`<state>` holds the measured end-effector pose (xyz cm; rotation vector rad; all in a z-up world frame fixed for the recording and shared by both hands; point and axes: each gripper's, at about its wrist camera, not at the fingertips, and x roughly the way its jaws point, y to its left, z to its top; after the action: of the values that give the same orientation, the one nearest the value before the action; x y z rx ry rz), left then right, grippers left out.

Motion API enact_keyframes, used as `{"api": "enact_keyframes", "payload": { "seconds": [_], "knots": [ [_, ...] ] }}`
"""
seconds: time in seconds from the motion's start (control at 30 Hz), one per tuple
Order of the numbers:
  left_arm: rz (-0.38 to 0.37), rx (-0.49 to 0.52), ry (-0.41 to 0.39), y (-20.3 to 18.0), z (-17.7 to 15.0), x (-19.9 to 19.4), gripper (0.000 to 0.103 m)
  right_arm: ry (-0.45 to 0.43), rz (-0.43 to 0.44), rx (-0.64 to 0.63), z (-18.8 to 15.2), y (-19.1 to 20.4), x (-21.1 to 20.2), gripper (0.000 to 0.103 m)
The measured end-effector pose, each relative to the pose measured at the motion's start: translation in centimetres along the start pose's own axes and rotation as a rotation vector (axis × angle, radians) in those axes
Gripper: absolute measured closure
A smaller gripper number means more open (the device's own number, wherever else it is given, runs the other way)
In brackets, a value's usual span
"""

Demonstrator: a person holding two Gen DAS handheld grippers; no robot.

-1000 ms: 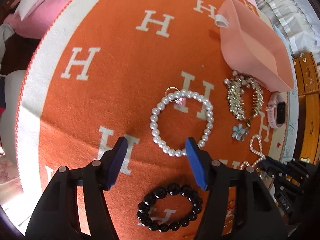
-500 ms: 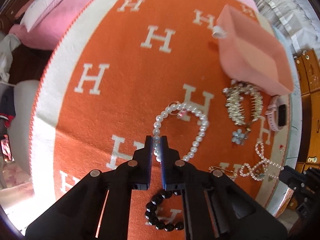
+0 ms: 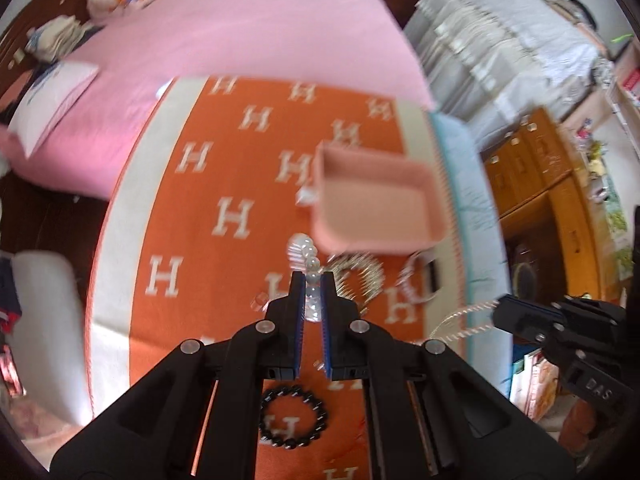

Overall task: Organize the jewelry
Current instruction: 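Carry both pearl pieces into the pink box and open both tools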

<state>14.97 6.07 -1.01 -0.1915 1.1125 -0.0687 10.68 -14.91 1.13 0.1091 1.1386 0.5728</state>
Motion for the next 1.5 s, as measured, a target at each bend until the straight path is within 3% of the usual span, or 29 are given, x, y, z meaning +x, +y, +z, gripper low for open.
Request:
{"api": "enact_keyframes", "payload": {
  "seconds": [0.2, 0.4, 0.73, 0.77, 0.83, 0.87, 0.9, 1.03, 1.5],
  "knots": [
    [-0.048, 0.070, -0.054, -3.9, 4.0, -1.2, 0.098, -0.115, 0.023, 0.027, 5.1, 0.4, -4.0, 0.098],
    [-0.046, 0.124, -0.042, -6.8, 6.8, 1.9, 0.098, -0.206, 0.009, 0.052, 9.8, -0.5, -5.7, 0.098],
    [0.024, 0.155, 0.037, -7.7, 7.3, 10.8, 0.097, -0.117, -0.102, 0.133, 13.8, -5.3, 1.1, 0.098],
    [0.018, 0.153, 0.055, -7.5, 7.3, 11.4, 0.095, -0.109, -0.123, 0.136, 13.7, -5.7, 2.0, 0.098],
    [0.003, 0.147, 0.091, -7.3, 7.2, 12.5, 0.081, -0.095, -0.148, 0.139, 13.7, -6.3, 3.3, 0.096],
    [0.012, 0.147, 0.098, -7.2, 7.0, 12.9, 0.064, -0.090, -0.156, 0.144, 13.7, -6.8, 3.9, 0.094],
    [0.018, 0.149, 0.091, -7.1, 6.8, 13.0, 0.055, -0.085, -0.161, 0.147, 13.6, -7.2, 4.5, 0.089],
    [0.030, 0.157, 0.079, -6.7, 6.2, 13.1, 0.054, -0.077, -0.196, 0.141, 13.1, -8.3, 6.0, 0.073],
    [0.073, 0.164, 0.057, -6.2, 4.0, 11.8, 0.054, -0.008, -0.283, 0.117, 9.8, -9.0, 10.4, 0.073]
  ]
}}
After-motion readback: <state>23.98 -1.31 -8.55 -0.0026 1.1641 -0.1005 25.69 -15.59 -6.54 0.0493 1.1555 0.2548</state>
